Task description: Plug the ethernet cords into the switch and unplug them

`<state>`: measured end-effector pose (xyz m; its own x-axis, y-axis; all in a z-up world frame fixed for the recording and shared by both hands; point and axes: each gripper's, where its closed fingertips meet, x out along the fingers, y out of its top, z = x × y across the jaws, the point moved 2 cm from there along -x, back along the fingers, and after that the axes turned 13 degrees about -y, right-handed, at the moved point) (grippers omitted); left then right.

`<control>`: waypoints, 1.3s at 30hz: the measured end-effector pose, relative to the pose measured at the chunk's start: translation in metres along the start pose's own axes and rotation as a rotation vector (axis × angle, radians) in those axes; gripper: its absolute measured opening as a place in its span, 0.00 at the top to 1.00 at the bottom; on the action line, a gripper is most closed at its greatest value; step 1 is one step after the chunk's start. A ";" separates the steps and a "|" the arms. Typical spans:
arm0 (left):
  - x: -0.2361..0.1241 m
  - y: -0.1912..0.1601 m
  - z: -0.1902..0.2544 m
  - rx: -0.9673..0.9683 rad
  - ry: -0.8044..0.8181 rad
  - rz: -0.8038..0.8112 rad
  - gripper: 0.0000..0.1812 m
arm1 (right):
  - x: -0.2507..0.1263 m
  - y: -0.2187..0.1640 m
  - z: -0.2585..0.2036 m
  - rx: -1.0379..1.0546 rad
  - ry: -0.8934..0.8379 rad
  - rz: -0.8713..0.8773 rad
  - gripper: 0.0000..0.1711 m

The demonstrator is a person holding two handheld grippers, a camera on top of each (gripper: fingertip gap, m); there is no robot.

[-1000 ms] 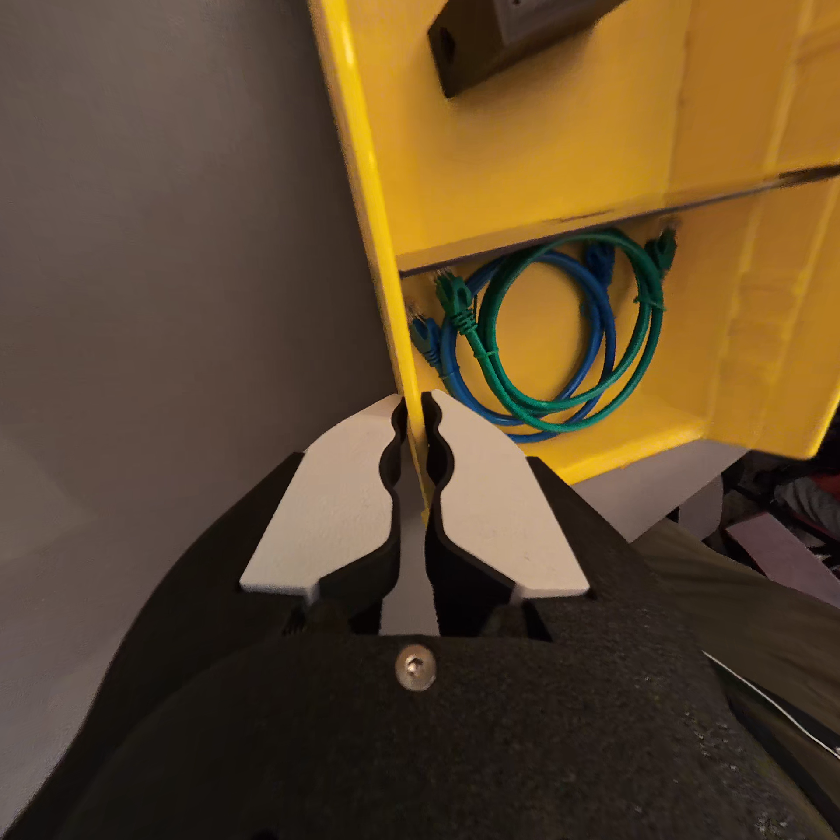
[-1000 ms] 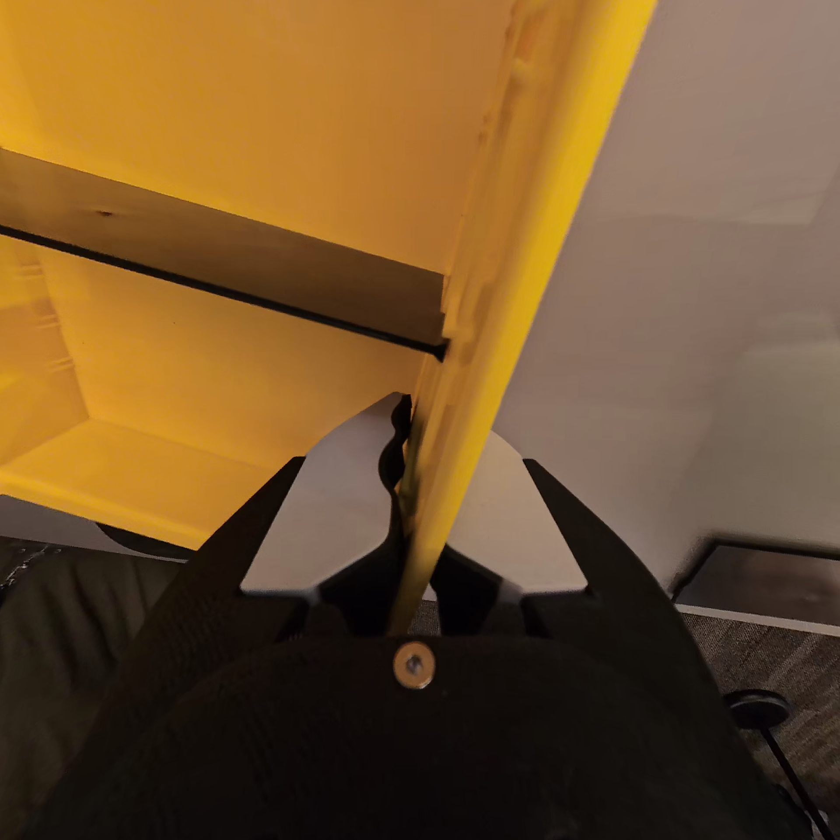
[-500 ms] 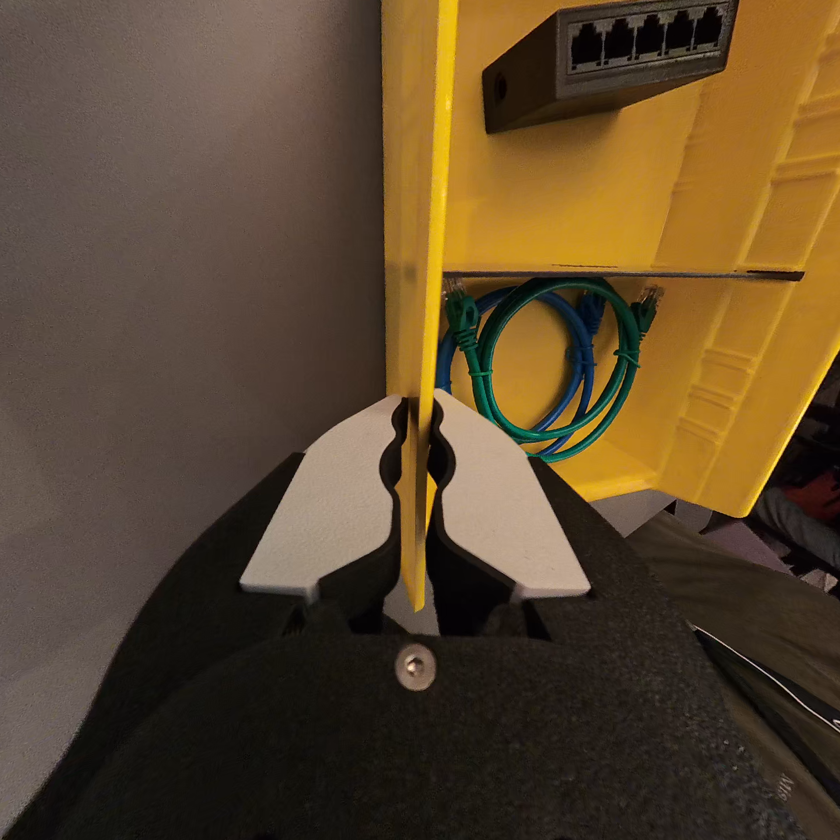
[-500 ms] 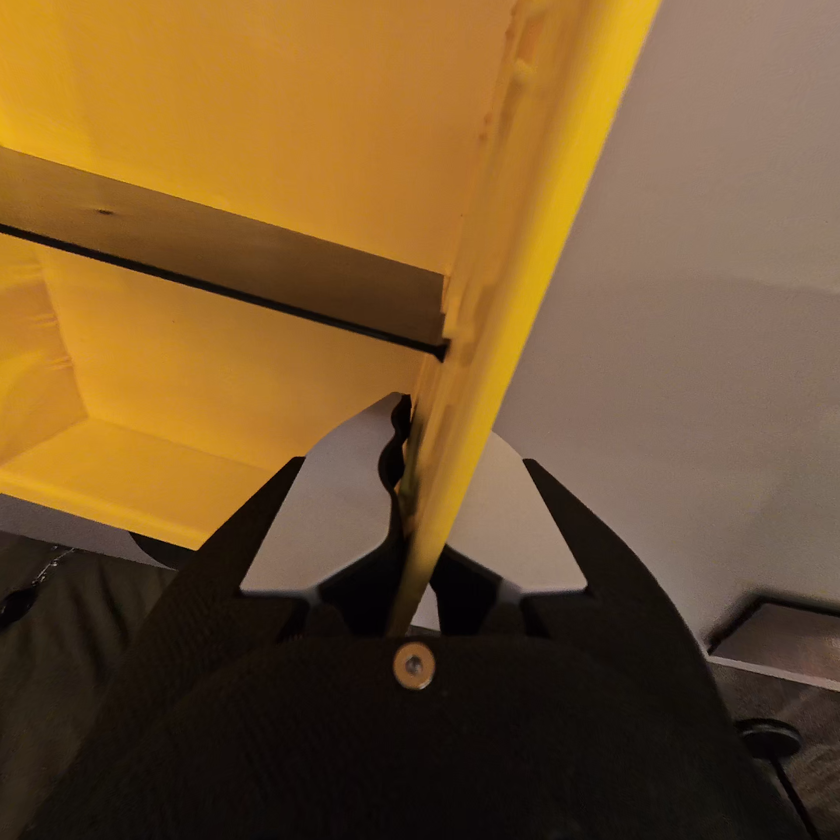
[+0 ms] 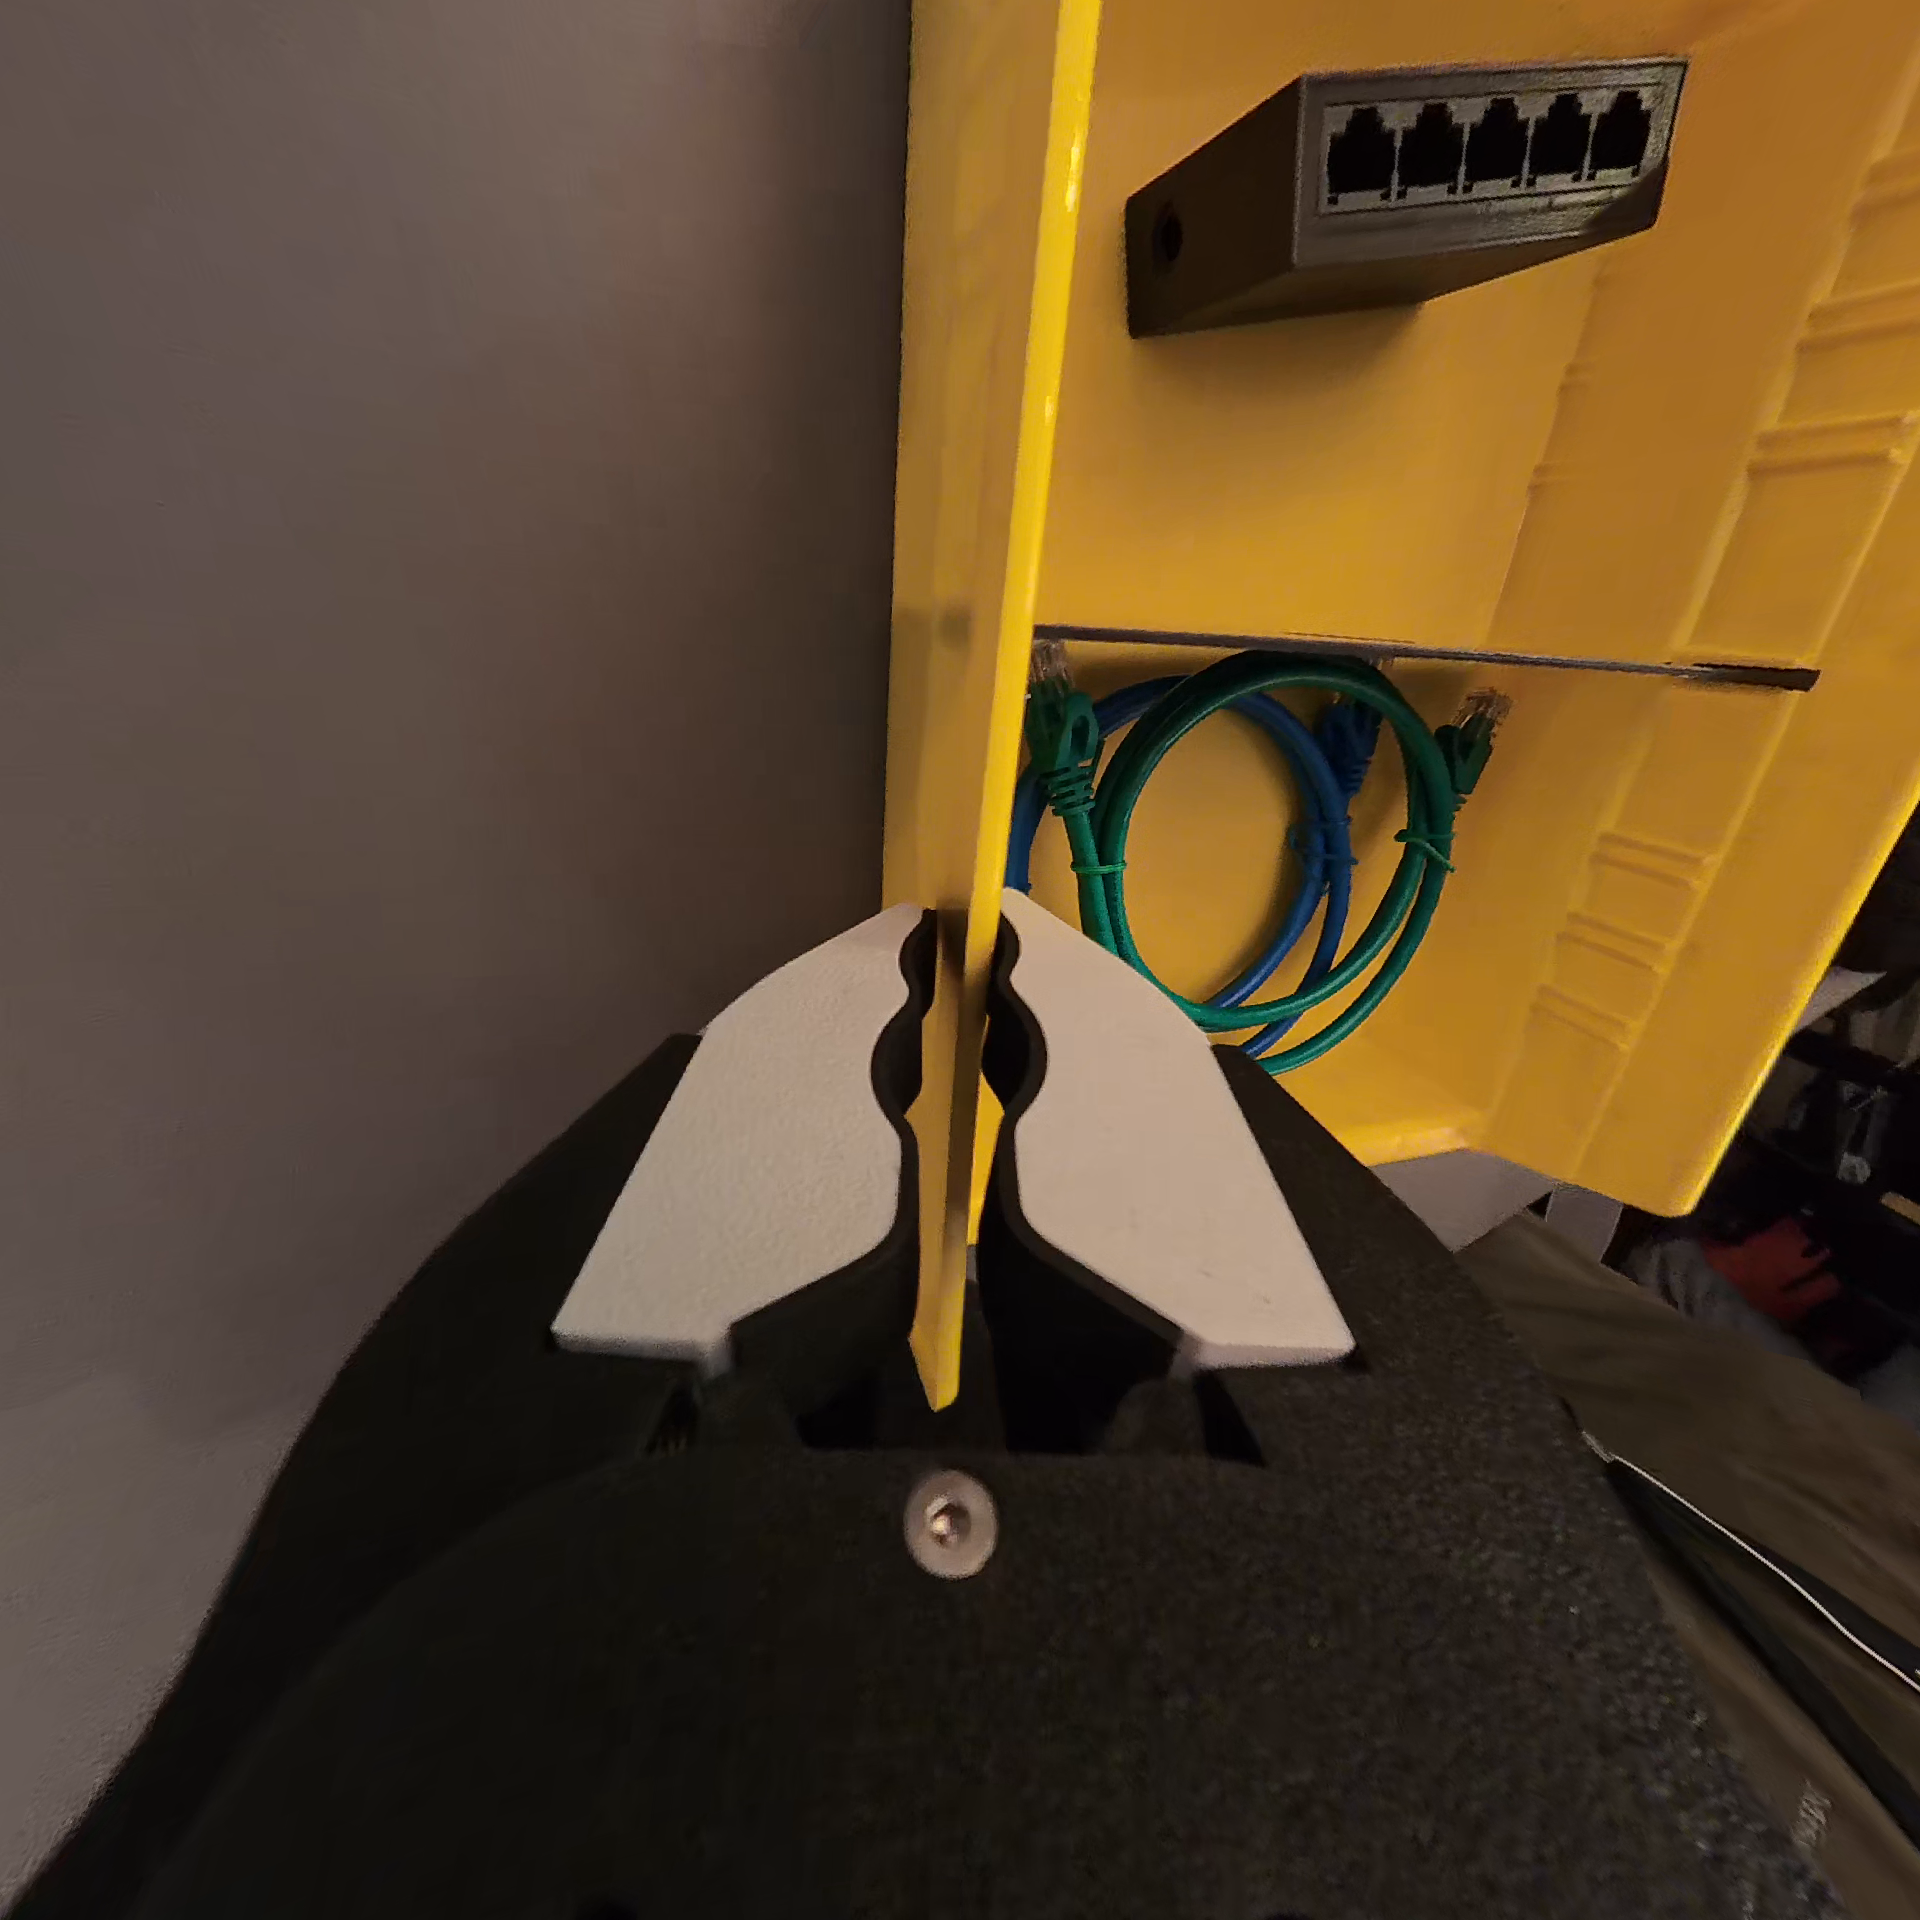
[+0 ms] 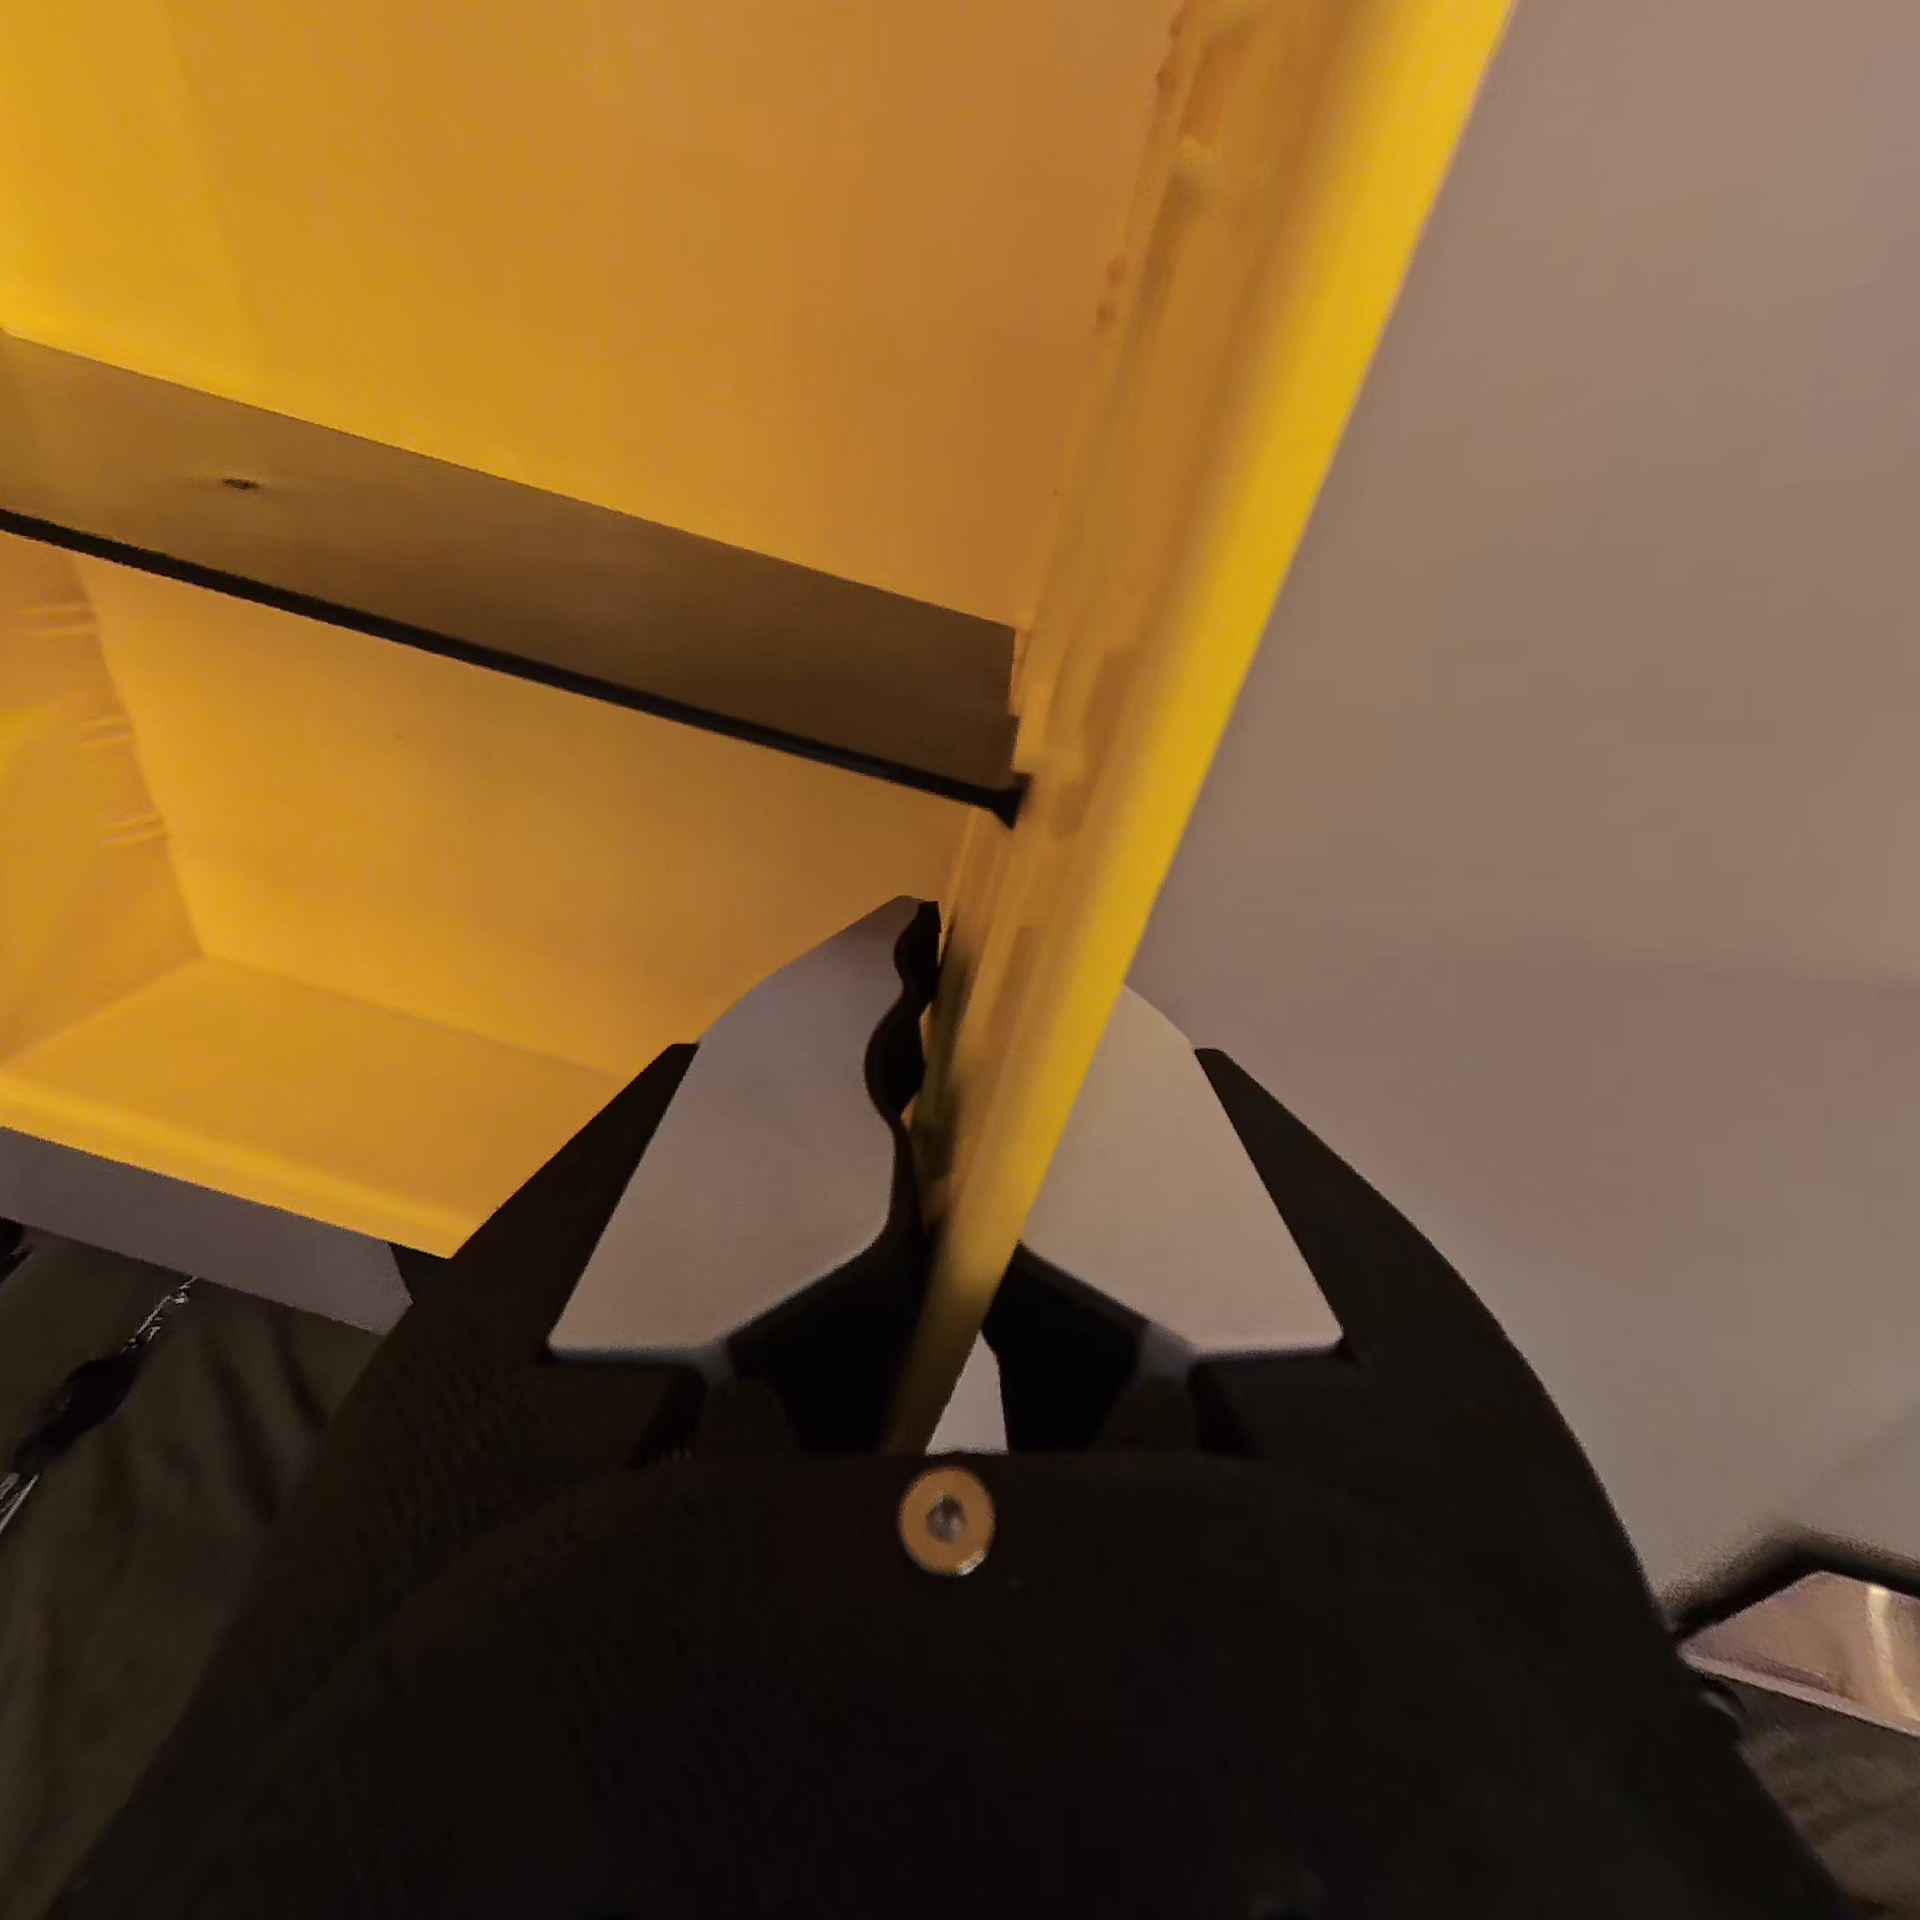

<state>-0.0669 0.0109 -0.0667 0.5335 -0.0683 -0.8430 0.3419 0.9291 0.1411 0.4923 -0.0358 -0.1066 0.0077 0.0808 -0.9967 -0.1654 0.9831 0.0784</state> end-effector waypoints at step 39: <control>-0.095 -0.091 -0.122 -0.317 -0.050 0.372 0.94 | 0.019 0.040 -0.060 -0.081 -0.025 -0.033 0.95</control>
<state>-0.2435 -0.0227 -0.0627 0.6138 0.2791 -0.7385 -0.1275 0.9582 0.2562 0.4272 -0.0052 -0.1233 0.0392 0.0532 -0.9978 -0.2434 0.9690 0.0421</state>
